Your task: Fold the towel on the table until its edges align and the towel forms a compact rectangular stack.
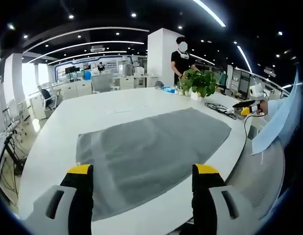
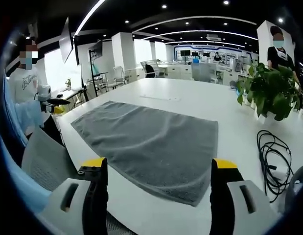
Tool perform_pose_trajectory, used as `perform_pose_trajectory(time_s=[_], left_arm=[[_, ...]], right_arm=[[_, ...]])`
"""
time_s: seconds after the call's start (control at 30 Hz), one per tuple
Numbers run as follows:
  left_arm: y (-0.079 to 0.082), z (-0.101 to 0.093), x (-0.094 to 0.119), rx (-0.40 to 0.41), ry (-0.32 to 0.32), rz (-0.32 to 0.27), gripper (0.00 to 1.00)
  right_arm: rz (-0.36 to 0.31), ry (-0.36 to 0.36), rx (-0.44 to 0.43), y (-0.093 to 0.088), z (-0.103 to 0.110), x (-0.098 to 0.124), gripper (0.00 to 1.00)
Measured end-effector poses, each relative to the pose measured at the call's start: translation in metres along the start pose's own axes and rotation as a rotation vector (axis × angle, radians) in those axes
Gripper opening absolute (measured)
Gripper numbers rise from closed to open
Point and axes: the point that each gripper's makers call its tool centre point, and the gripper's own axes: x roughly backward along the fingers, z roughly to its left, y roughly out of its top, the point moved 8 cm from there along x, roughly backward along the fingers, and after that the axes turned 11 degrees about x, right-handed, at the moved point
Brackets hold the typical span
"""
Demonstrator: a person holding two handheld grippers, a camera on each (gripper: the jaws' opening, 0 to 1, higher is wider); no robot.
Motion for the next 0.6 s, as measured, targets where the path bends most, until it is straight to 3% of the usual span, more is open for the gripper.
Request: perform_pose_trajectory(time_s=[0.6], left_arm=[[0.001,-0.004,-0.004,-0.005,0.052,0.005,0.86]], right_arm=[[-0.015,0.079,0.005,-0.007,-0.01,-0.021,0.88]])
